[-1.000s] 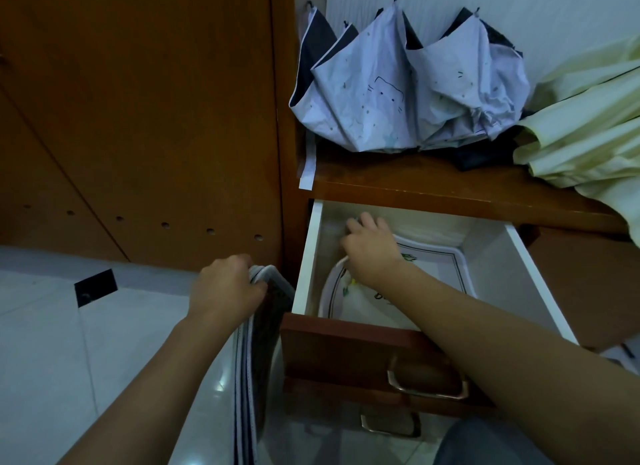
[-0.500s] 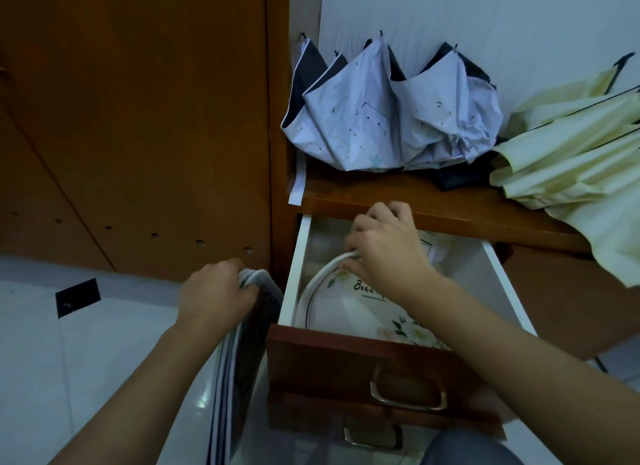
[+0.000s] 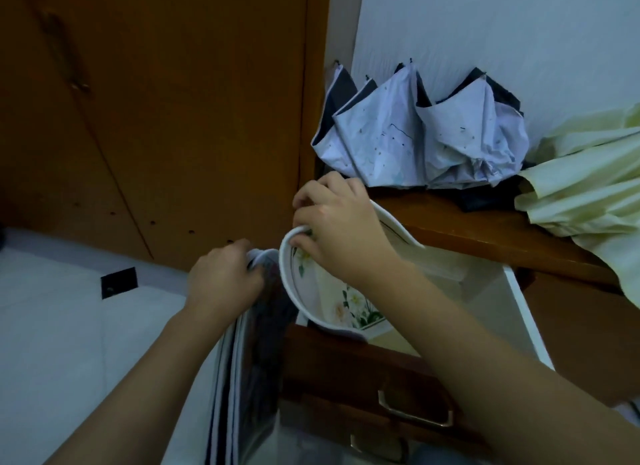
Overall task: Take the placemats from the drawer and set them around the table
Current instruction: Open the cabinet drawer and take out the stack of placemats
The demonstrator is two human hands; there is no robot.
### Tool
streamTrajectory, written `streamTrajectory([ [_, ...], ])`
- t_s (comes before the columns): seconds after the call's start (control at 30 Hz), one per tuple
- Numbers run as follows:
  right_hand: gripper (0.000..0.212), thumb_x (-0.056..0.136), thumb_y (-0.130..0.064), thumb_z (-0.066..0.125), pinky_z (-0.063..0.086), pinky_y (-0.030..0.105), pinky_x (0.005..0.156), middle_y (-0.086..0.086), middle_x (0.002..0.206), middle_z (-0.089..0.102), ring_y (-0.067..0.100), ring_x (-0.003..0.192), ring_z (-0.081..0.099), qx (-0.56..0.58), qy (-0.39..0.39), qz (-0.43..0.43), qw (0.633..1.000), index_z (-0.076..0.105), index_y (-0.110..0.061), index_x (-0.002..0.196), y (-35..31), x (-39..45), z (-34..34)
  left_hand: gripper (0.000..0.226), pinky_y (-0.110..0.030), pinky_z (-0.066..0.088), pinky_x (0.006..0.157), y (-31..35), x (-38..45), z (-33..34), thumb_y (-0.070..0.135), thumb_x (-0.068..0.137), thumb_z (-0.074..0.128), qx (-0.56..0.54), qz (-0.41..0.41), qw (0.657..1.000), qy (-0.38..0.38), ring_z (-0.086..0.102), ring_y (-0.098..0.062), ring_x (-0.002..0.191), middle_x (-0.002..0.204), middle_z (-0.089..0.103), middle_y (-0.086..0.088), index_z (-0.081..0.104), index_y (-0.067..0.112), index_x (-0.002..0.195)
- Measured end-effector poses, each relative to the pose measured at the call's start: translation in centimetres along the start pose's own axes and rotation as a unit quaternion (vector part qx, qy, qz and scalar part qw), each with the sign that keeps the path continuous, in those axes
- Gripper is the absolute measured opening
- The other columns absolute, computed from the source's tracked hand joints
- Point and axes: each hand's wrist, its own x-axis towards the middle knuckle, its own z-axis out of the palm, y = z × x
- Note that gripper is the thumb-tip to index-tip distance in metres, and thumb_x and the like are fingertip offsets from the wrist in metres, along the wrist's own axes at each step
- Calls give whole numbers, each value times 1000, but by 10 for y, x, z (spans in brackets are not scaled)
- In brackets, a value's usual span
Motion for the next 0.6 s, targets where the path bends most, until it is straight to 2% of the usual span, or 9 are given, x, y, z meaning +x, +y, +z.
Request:
streamTrajectory([
  [0.13, 14, 79, -36, 72, 37, 42, 85, -5, 102, 62, 24, 101, 50, -6, -13, -46, 999, 76, -24, 84, -9, 14, 3, 20, -30, 27, 46, -15, -13, -26, 33, 95, 55, -11, 9, 999, 32, 49, -18, 53, 64, 54, 3, 54, 20, 81],
  [0.43, 14, 81, -38, 71, 38, 43, 89, -6, 104, 63, 22, 104, 50, 9, -12, -113, 993, 78, -27, 85, -37, 45, -8, 8, -30, 33, 52, -42, -33, -82, 34, 94, 56, -54, -45, 988, 135, 52, -15, 68, 80, 61, 9, 59, 27, 97],
  [0.6, 18, 81, -42, 70, 35, 40, 90, -7, 105, 64, 20, 106, 49, 59, 12, -133, 989, 77, -27, 88, -71, 65, -9, 7, -33, 46, 61, -47, -33, -98, 34, 90, 62, -133, -55, 971, 190, 60, -11, 74, 81, 64, 15, 62, 31, 97],
])
